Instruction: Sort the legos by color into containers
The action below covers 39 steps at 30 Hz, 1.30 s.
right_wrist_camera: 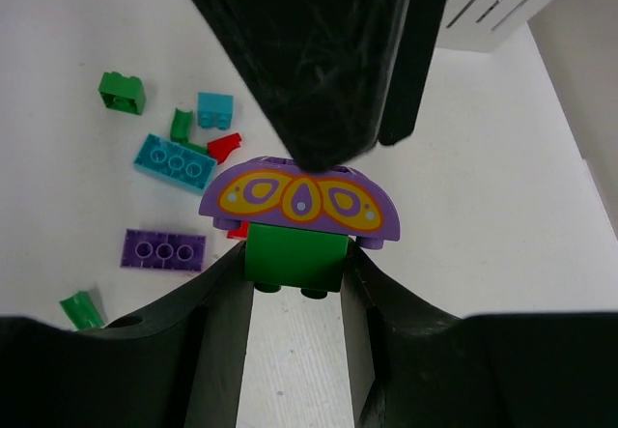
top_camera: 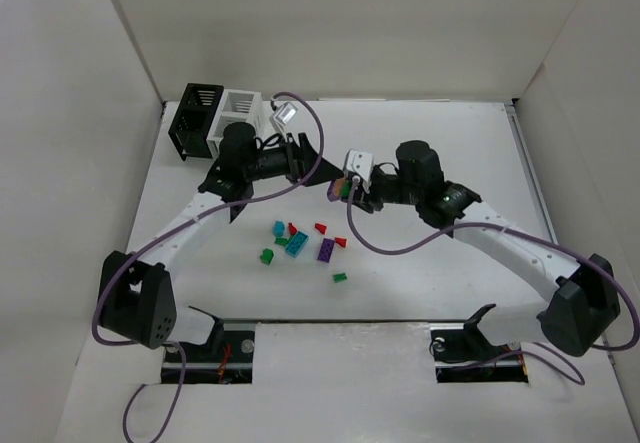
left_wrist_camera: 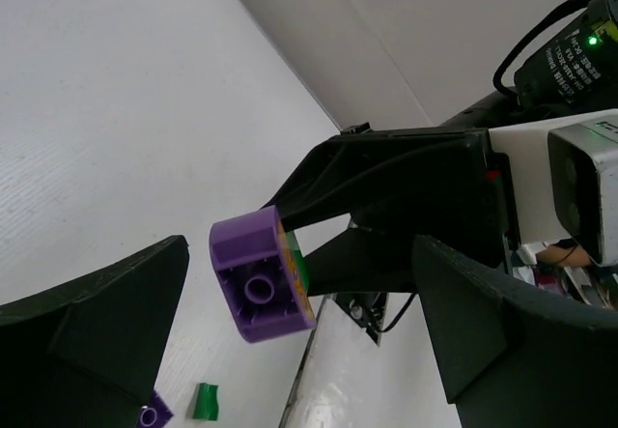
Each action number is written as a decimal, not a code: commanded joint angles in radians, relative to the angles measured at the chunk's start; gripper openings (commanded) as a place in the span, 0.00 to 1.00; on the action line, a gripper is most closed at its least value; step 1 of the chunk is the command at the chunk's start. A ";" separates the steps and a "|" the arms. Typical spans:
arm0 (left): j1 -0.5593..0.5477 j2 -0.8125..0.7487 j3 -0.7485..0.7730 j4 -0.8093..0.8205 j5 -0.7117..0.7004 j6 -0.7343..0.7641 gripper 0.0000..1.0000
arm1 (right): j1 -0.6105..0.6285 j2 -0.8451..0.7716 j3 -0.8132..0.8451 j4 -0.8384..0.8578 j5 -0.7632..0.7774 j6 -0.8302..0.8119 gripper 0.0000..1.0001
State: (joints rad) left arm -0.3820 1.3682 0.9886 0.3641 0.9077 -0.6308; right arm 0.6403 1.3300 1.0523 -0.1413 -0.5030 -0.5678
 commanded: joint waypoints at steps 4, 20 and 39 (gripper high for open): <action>-0.067 -0.047 -0.019 0.021 -0.071 -0.020 1.00 | 0.022 -0.080 -0.024 0.101 0.006 0.000 0.03; -0.090 -0.095 -0.001 -0.090 -0.049 0.040 0.27 | 0.032 -0.115 -0.034 0.111 0.044 0.019 0.03; 0.193 -0.210 0.036 -0.287 -0.207 0.132 0.00 | 0.041 -0.146 -0.074 0.092 0.155 0.039 0.00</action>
State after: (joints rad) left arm -0.2104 1.2045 0.9821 0.0902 0.7265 -0.5392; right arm 0.6823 1.2118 0.9768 -0.0784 -0.3771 -0.5446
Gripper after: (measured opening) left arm 0.336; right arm 0.431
